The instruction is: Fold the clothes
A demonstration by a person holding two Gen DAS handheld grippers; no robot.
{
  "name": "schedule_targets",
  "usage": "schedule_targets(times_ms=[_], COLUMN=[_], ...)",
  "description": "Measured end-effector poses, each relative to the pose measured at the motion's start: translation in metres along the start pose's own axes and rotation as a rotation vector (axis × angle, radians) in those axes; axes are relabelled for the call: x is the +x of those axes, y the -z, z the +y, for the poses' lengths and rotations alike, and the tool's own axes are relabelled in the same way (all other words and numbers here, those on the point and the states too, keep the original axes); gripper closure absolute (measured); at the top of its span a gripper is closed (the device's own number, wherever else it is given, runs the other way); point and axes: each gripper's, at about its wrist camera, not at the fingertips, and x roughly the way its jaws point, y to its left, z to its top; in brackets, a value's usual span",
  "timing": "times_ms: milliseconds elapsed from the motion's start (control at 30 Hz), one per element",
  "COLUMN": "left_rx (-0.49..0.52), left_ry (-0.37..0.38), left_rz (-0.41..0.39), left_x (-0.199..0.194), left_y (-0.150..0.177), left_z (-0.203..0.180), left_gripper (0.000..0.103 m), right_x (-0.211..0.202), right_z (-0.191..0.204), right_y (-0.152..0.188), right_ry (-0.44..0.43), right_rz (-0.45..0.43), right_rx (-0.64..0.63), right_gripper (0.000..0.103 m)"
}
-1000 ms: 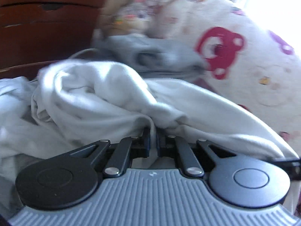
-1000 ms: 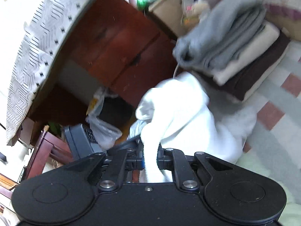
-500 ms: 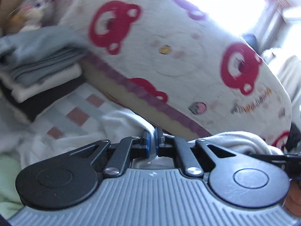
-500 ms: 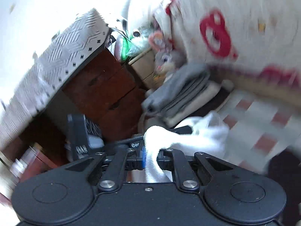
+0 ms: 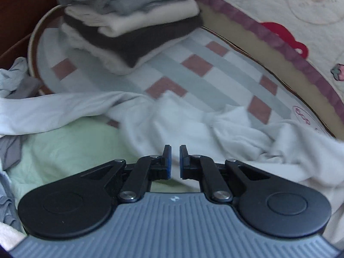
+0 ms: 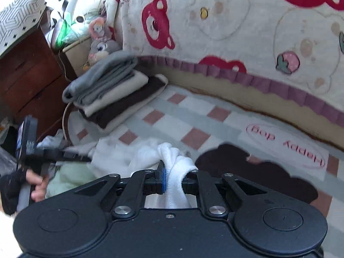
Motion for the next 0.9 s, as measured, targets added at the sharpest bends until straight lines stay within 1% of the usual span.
schedule_targets(times_ms=[67,100,133,167,200,233,267,300,333,367,400,433,467,500,533,567,633,733,800,833,900], left_rx=[-0.013,-0.022,-0.037,-0.053,-0.067,-0.065,-0.042,-0.019,0.014,0.039,0.053,0.063,0.072,0.078,0.083,0.088,0.097,0.084,0.098,0.124,0.216], left_ry=[-0.012,-0.012,0.007,0.027,0.046,0.059,0.059,0.059,0.051,0.050,0.060,0.082,0.103,0.114,0.125,0.136,0.159,0.200,0.204,0.199,0.185], left_rz=[-0.019,-0.031,-0.037,-0.044,-0.051,-0.070,-0.088,-0.105,-0.112,-0.109,-0.103,-0.099,-0.093,-0.082,-0.072,-0.061,-0.039,-0.009,0.001,0.005,0.001], left_x=[-0.002,-0.003,-0.004,-0.005,-0.005,-0.006,-0.006,-0.005,-0.002,0.004,0.009,0.017,0.024,0.034,0.043,0.053,0.072,0.095,0.110,0.118,0.134], left_y=[-0.002,-0.003,-0.006,-0.008,-0.011,-0.014,-0.016,-0.018,-0.021,-0.023,-0.024,-0.027,-0.029,-0.031,-0.034,-0.036,-0.040,-0.047,-0.052,-0.055,-0.062], left_z=[0.007,0.009,0.012,0.014,0.017,0.017,0.014,0.011,0.007,0.003,0.000,-0.002,-0.005,-0.006,-0.007,-0.009,-0.011,-0.010,-0.012,-0.014,-0.021], left_gripper=[0.096,0.096,0.096,0.095,0.094,0.092,0.089,0.087,0.082,0.078,0.077,0.074,0.070,0.068,0.066,0.066,0.064,0.062,0.062,0.062,0.062], right_x=[-0.010,-0.017,-0.027,-0.041,-0.050,-0.053,-0.051,-0.042,-0.029,-0.011,0.006,0.019,0.030,0.039,0.043,0.046,0.050,0.066,0.081,0.089,0.115], right_z=[0.006,0.007,0.004,-0.002,-0.005,-0.002,0.000,0.002,0.001,-0.004,-0.009,-0.014,-0.019,-0.023,-0.026,-0.027,-0.029,-0.021,-0.012,-0.007,0.005], right_y=[-0.018,-0.027,-0.030,-0.028,-0.024,-0.017,-0.009,0.000,0.009,0.017,0.024,0.030,0.036,0.040,0.041,0.040,0.034,0.020,0.008,0.001,-0.023], right_ry=[-0.007,-0.023,-0.059,-0.097,-0.110,-0.086,-0.040,0.036,0.094,0.127,0.151,0.175,0.213,0.254,0.300,0.336,0.362,0.317,0.284,0.266,0.234], right_rz=[-0.083,-0.132,-0.200,-0.281,-0.331,-0.339,-0.319,-0.259,-0.177,-0.066,0.040,0.119,0.166,0.198,0.204,0.201,0.190,0.177,0.168,0.165,0.160], right_rx=[-0.007,0.010,0.069,0.148,0.183,0.154,0.108,0.040,-0.013,-0.044,-0.063,-0.064,-0.063,-0.064,-0.068,-0.072,-0.063,-0.061,-0.085,-0.096,-0.127], right_gripper=[0.091,0.092,0.092,0.092,0.092,0.092,0.092,0.091,0.091,0.090,0.085,0.085,0.083,0.075,0.070,0.069,0.057,0.054,0.053,0.052,0.051])
